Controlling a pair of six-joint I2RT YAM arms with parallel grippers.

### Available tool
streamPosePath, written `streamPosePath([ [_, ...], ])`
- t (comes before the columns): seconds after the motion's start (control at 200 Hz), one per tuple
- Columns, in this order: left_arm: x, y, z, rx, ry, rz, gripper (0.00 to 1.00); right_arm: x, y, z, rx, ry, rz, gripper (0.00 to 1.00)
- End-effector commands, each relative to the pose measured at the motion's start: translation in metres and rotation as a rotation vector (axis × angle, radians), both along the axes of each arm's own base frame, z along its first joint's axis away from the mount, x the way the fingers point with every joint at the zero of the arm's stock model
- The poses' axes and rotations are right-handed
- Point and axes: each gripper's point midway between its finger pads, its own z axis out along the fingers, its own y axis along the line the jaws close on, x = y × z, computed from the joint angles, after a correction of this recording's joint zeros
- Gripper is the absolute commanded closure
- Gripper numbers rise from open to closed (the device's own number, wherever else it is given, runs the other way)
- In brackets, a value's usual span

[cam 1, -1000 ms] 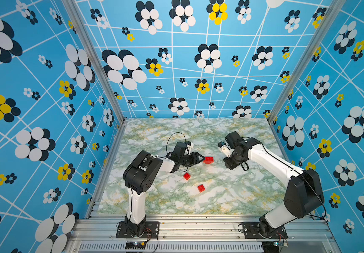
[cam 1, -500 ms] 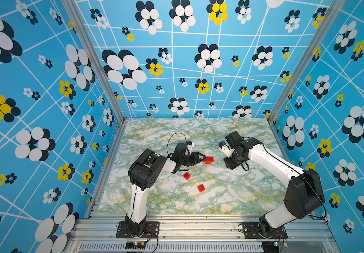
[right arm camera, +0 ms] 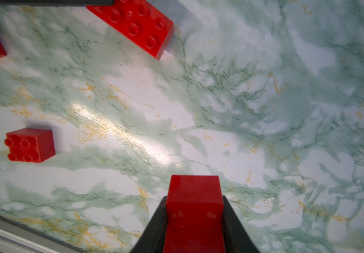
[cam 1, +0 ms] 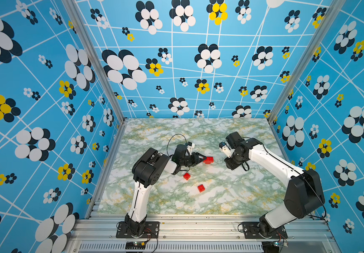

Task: Assemble the letter v with lego
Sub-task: Move the lego brick at the center of the board.

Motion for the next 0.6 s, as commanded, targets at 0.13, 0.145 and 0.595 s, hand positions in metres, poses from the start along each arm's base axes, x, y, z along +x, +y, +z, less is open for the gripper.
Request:
streamPosePath([
  [0.13, 0.0010, -0.0043, -0.0005, -0.031, -0.008, -0.008, 0.60, -0.0053, -0.0083, -0.0061, -0.036, 0.028, -0.001, 1.00],
  [0.145, 0.0009, -0.0044, -0.0006, -0.032, -0.007, -0.008, 0.61, -0.0050, -0.0084, -0.0059, -0.036, 0.027, -0.001, 1.00],
  [0.595, 0.0010, -0.0035, 0.0023, -0.028, -0.019, 0.005, 0.68, 0.0000, -0.0076, -0.0056, -0.041, 0.018, 0.006, 0.99],
])
